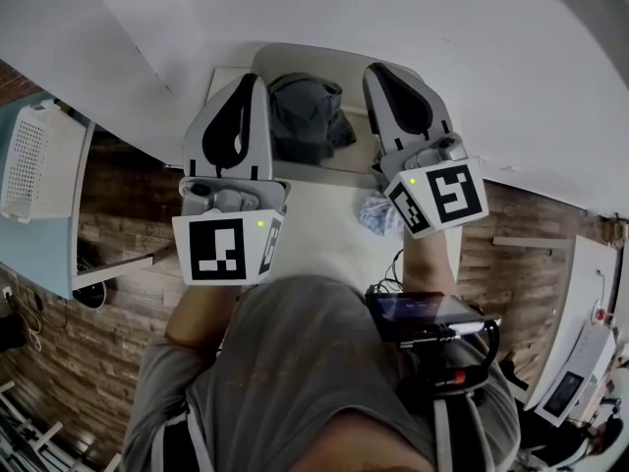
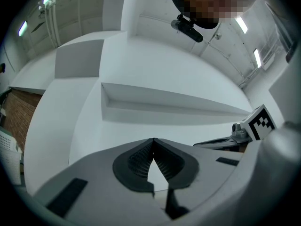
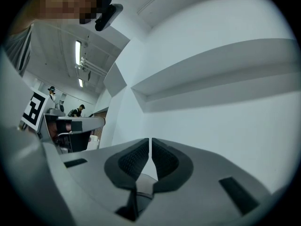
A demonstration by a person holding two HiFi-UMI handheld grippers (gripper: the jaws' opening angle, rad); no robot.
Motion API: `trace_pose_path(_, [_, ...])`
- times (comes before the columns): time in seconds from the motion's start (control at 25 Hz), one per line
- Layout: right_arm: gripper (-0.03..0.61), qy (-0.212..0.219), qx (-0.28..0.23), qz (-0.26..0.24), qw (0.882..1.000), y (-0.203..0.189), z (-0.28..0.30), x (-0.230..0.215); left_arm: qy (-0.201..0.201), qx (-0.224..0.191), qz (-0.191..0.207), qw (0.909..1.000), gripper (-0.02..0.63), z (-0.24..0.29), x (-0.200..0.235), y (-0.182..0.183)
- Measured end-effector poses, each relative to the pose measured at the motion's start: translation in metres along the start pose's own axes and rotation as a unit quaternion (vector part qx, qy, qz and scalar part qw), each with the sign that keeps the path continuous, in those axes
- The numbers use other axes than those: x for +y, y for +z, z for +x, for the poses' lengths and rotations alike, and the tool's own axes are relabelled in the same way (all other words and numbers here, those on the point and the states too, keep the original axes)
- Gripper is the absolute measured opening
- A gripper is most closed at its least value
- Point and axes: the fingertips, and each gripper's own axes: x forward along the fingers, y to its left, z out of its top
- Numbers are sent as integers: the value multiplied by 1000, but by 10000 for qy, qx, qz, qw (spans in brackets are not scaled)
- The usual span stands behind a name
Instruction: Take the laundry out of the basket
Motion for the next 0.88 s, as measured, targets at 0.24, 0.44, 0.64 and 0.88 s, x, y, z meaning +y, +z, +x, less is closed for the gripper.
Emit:
trace_pose_path(0.24, [37, 65, 161, 14, 9998, -17, 21, -8, -48, 148, -108, 9998, 8, 20, 4, -16])
trace_pose_path(0.44, [93, 330, 574, 62, 9978, -58, 47, -8, -41, 350, -362, 9987, 8, 39, 10, -42])
trace_pose_path(0.64, [166, 701, 1087, 154, 9915, -101, 68, -6, -25, 565, -513, 9971, 8, 57, 12, -66])
trace_pose_path(0.88, [290, 1322, 1821, 117, 9743, -148, 87, 13, -13, 782, -683, 9946, 8, 66, 22, -87])
